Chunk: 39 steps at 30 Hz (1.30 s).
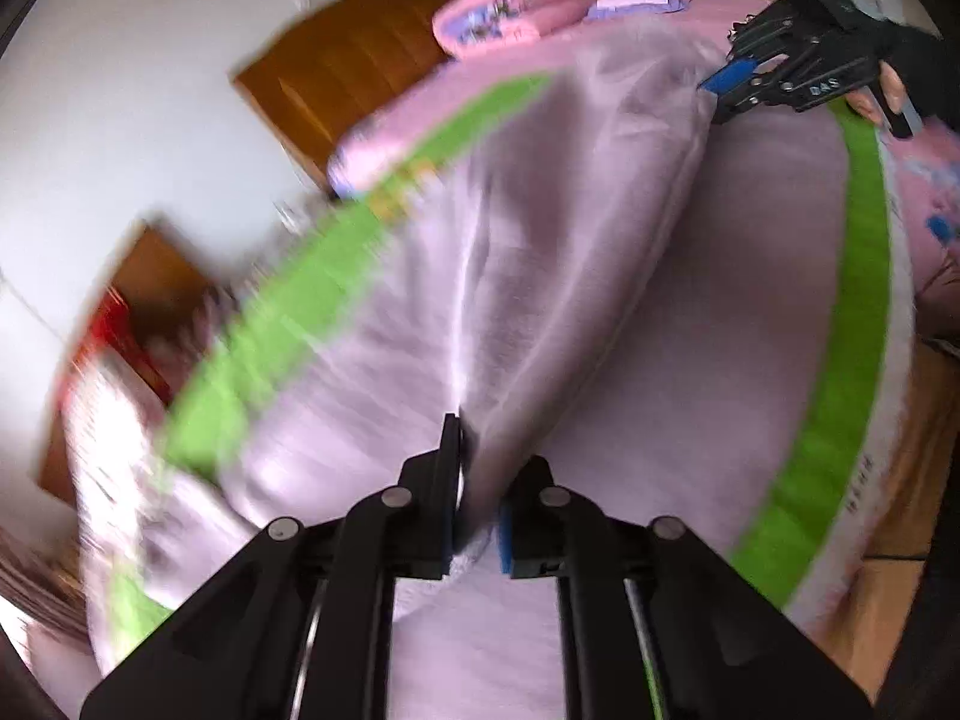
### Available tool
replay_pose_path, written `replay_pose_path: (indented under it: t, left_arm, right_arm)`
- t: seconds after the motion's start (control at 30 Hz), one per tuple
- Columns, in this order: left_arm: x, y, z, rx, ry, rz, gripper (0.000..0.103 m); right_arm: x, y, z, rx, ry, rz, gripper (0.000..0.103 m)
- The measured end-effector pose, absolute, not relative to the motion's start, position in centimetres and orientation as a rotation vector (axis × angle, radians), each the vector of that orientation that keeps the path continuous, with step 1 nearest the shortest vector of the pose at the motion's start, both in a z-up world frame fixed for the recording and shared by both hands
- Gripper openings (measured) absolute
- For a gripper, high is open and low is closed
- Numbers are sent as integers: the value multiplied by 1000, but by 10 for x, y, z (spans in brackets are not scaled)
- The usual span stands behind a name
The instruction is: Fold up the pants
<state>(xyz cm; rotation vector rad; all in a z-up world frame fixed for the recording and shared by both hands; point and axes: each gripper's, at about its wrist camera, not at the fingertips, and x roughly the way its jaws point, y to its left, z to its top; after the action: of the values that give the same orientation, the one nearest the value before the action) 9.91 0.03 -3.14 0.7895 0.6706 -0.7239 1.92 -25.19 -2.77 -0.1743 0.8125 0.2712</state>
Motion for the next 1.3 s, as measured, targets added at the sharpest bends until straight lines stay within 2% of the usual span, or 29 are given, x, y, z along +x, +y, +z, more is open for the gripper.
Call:
replay_pose_path:
  t: [0.03, 0.07, 0.1, 0.13, 0.17, 0.2, 0.27, 0.3, 0.33, 0.37, 0.4, 0.5, 0.77, 0.9, 1.07, 1.2, 1.3]
  left_arm:
    - [99, 2, -40, 765, 681, -709, 18]
    - [97, 5, -44, 729, 678, -695, 19]
    - [97, 9, -43, 683, 674, -687, 25]
    - [100, 16, -42, 597, 698, -689, 32]
    - [104, 23, -38, 521, 717, -684, 55]
    - [107, 33, -33, 430, 724, -657, 71]
    - [98, 52, -24, 305, 712, -624, 71]
    - [92, 66, -14, 195, 693, -604, 75]
    - [85, 75, -7, 124, 677, -580, 80]
    - [78, 92, 0, 5, 654, -531, 93]
    - [76, 104, 3, -57, 647, -506, 101]
    - [66, 140, 5, -279, 676, -491, 101]
    - [69, 172, -7, -442, 698, -429, 101]
    - [69, 165, -20, -449, 739, -421, 101]
    - [67, 174, -23, -455, 731, -393, 101]
    - [66, 186, -23, -476, 719, -372, 101]
    - [65, 191, -27, -487, 722, -364, 101]
  right_arm:
    - [15, -252, -30, -164, 820, 275, 60]
    - [10, -252, -31, -146, 820, 281, 85]
    - [2, -253, -28, -122, 791, 286, 91]
    - [-6, -252, -24, -108, 775, 300, 91]
    - [-10, -252, -22, -92, 772, 310, 91]
    - [-13, -254, -21, -86, 773, 287, 91]
    - [-21, -265, -17, -50, 759, 230, 91]
    - [-26, -274, -14, 7, 740, 203, 91]
    - [-34, -281, -13, 54, 721, 184, 91]
    - [-43, -293, -10, 139, 687, 149, 91]
    - [-55, -307, -9, 219, 648, 118, 91]
    - [-84, -330, -12, 378, 551, 51, 91]
    - [-68, -383, -11, 584, 478, -50, 87]
    - [-35, -401, -25, 651, 523, -95, 84]
    - [8, -435, -47, 880, 570, -42, 80]
    - [36, -451, -64, 966, 694, -74, 78]
    - [41, -450, -63, 927, 709, -76, 75]
